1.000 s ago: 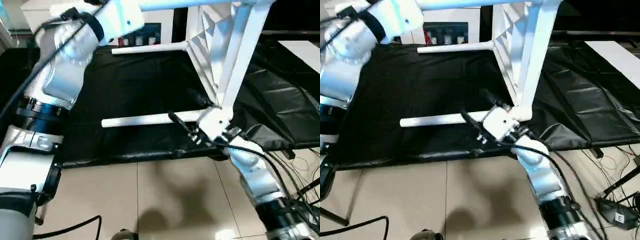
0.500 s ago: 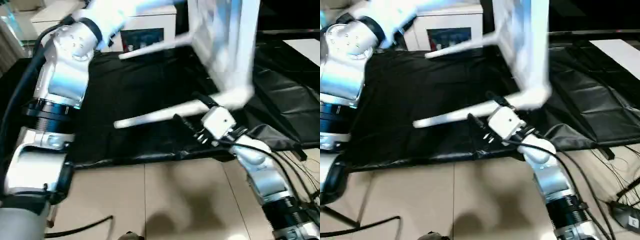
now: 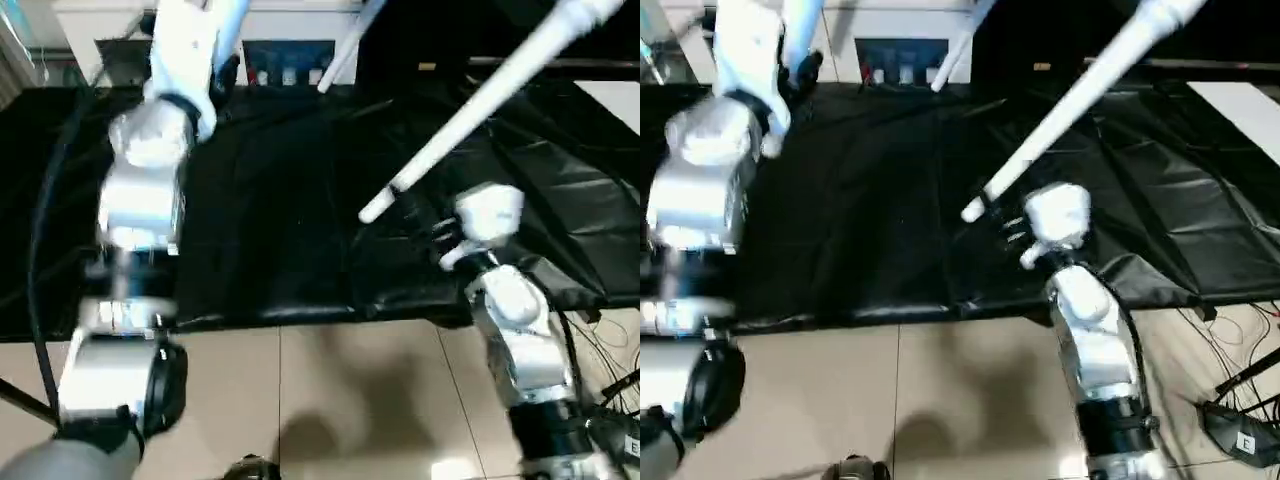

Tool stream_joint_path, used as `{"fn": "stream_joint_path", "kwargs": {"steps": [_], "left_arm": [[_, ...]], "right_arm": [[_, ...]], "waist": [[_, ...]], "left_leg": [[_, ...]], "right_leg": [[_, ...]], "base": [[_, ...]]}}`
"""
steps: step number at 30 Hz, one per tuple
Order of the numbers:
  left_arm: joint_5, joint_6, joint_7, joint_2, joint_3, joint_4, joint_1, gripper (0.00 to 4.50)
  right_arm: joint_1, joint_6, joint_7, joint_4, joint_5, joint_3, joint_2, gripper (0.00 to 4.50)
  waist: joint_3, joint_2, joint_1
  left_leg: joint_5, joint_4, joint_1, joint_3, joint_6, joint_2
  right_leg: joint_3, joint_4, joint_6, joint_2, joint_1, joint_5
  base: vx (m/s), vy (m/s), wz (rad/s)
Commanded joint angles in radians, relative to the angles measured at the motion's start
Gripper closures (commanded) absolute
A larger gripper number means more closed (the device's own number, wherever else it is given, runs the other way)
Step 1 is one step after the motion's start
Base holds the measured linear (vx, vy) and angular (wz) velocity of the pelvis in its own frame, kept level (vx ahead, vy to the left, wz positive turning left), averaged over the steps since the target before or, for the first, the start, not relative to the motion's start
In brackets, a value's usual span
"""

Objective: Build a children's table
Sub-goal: Flip table

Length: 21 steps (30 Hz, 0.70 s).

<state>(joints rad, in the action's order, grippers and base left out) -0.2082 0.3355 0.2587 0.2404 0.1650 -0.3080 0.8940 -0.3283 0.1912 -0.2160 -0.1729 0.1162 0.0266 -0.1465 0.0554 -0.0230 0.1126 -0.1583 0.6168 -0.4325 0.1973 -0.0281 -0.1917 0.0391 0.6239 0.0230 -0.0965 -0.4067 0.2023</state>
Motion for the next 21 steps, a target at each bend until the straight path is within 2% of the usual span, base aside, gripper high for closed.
{"fn": "stream_joint_path", "kwargs": {"steps": [1, 4, 5, 6, 7, 8, 10, 11, 13, 14, 16, 17, 19, 20, 21], "left_arm": [[0.017, -0.006, -0.014, -0.002, -0.010, 0.022, -0.011, 2.71], [0.026, -0.017, -0.008, -0.002, -0.014, 0.038, -0.027, 2.79], [0.034, -0.023, 0.007, 0.001, -0.017, 0.057, -0.042, 2.82], [0.034, -0.023, 0.007, 0.001, -0.017, 0.057, -0.042, 2.83], [0.037, -0.024, 0.011, 0.001, -0.016, 0.063, -0.047, 2.83], [0.033, -0.028, 0.014, 0.006, -0.020, 0.069, -0.051, 2.84], [0.032, -0.034, 0.019, 0.010, -0.024, 0.078, -0.057, 2.86], [0.029, -0.035, 0.022, 0.014, -0.028, 0.084, -0.061, 2.86], [0.026, -0.039, 0.024, 0.019, -0.035, 0.092, -0.065, 2.87], [0.028, -0.038, 0.022, 0.027, -0.042, 0.101, -0.067, 2.88], [0.032, -0.034, 0.020, 0.031, -0.044, 0.103, -0.065, 2.88], [0.032, -0.034, 0.020, 0.031, -0.044, 0.103, -0.065, 2.88], [0.032, -0.034, 0.019, 0.035, -0.047, 0.103, -0.064, 2.89], [0.031, -0.031, 0.020, 0.039, -0.048, 0.106, -0.065, 2.89], [0.031, -0.031, 0.020, 0.039, -0.048, 0.106, -0.065, 2.89]], "right_arm": [[0.003, -0.037, 0.062, 0.001, 0.018, 0.051, 0.007, 0.11], [-0.008, -0.092, 0.105, -0.021, 0.017, 0.079, 0.020, 0.00], [-0.051, -0.127, 0.128, -0.084, 0.029, 0.106, 0.019, 0.00], [-0.051, -0.127, 0.128, -0.084, 0.029, 0.106, 0.019, 0.00], [-0.073, -0.136, 0.138, -0.114, 0.030, 0.116, 0.015, 0.00], [-0.110, -0.138, 0.131, -0.162, 0.049, 0.127, 0.012, 0.00], [-0.169, -0.138, 0.121, -0.243, 0.068, 0.137, 0.003, 0.00], [-0.223, -0.132, 0.097, -0.321, 0.084, 0.142, -0.005, 0.00], [-0.276, -0.130, 0.075, -0.395, 0.091, 0.140, -0.015, 0.00], [-0.373, -0.135, 0.063, -0.531, 0.065, 0.134, -0.033, 0.00], [-0.452, -0.128, 0.069, -0.637, 0.039, 0.136, -0.045, 0.00], [-0.452, -0.128, 0.069, -0.637, 0.039, 0.136, -0.045, 0.00], [-0.539, -0.138, 0.041, -0.754, 0.045, 0.154, -0.052, 0.00], [-0.575, -0.134, 0.036, -0.800, 0.040, 0.157, -0.057, 0.00], [-0.575, -0.134, 0.036, -0.800, 0.040, 0.157, -0.057, 0.00]], "waist": [[-0.083, 0.010, -0.005], [-0.078, 0.008, -0.008], [-0.078, 0.007, -0.010], [-0.078, 0.007, -0.010], [-0.076, 0.009, -0.016], [-0.075, 0.008, -0.017], [-0.078, 0.008, -0.022], [-0.079, 0.007, -0.024], [-0.078, 0.008, -0.027], [-0.082, 0.009, -0.030], [-0.085, 0.011, -0.026], [-0.086, 0.011, -0.023], [-0.091, 0.010, -0.022], [-0.093, 0.017, -0.021], [-0.093, 0.016, -0.020]], "left_leg": [[-0.120, -0.073, 0.045, -0.018, 0.077, -0.029], [-0.179, -0.080, 0.048, -0.020, 0.043, -0.030], [-0.218, -0.083, 0.053, -0.021, 0.015, -0.031], [-0.218, -0.083, 0.053, -0.021, 0.015, -0.031], [-0.231, -0.087, 0.049, -0.022, 0.001, -0.030], [-0.251, -0.085, 0.053, -0.019, -0.013, -0.029], [-0.263, -0.087, 0.051, -0.023, -0.017, -0.028], [-0.259, -0.084, 0.052, -0.021, -0.020, -0.028], [-0.241, -0.083, 0.050, -0.020, -0.018, -0.028], [-0.198, -0.078, 0.044, -0.020, -0.011, -0.025], [-0.143, -0.069, 0.044, -0.014, 0.009, -0.025], [-0.103, -0.066, 0.040, -0.013, 0.027, -0.023], [-0.075, -0.061, 0.039, -0.013, 0.048, -0.022], [-0.051, -0.058, 0.038, -0.012, 0.062, -0.023], [-0.038, -0.056, 0.036, -0.012, 0.070, -0.022]], "right_leg": [[-0.021, -0.055, -0.217, -0.033, 0.034, -0.018], [-0.022, -0.064, -0.195, -0.033, 0.031, 0.070], [-0.023, -0.066, -0.182, -0.033, 0.028, 0.109], [-0.023, -0.066, -0.182, -0.033, 0.028, 0.109], [-0.022, -0.067, -0.178, -0.032, 0.030, 0.119], [-0.024, -0.070, -0.168, -0.032, 0.023, 0.126], [-0.022, -0.067, -0.169, -0.036, 0.028, 0.133], [-0.022, -0.068, -0.167, -0.035, 0.027, 0.128], [-0.022, -0.067, -0.172, -0.035, 0.027, 0.106], [-0.019, -0.057, -0.189, -0.034, 0.033, 0.056], [-0.020, -0.050, -0.217, -0.035, 0.034, -0.010], [-0.020, -0.045, -0.225, -0.034, 0.037, -0.052], [-0.017, -0.038, -0.246, -0.033, 0.040, -0.095], [-0.017, -0.035, -0.255, -0.033, 0.040, -0.125], [-0.017, -0.031, -0.261, -0.032, 0.041, -0.138]], "base": [[0.000, 0.000, 0.00], [0.000, 0.000, 0.00], [0.000, 0.000, 0.00], [0.000, 0.000, 0.00], [0.000, 0.000, 0.00], [0.000, 0.000, 0.00], [0.000, 0.000, 0.00], [0.000, 0.000, 0.00], [0.000, 0.000, 0.00], [0.000, 0.000, 0.00], [0.000, 0.000, 0.00], [0.000, 0.000, 0.00], [0.000, 0.000, 0.00], [0.000, 0.000, 0.00], [0.000, 0.000, 0.00]]}}
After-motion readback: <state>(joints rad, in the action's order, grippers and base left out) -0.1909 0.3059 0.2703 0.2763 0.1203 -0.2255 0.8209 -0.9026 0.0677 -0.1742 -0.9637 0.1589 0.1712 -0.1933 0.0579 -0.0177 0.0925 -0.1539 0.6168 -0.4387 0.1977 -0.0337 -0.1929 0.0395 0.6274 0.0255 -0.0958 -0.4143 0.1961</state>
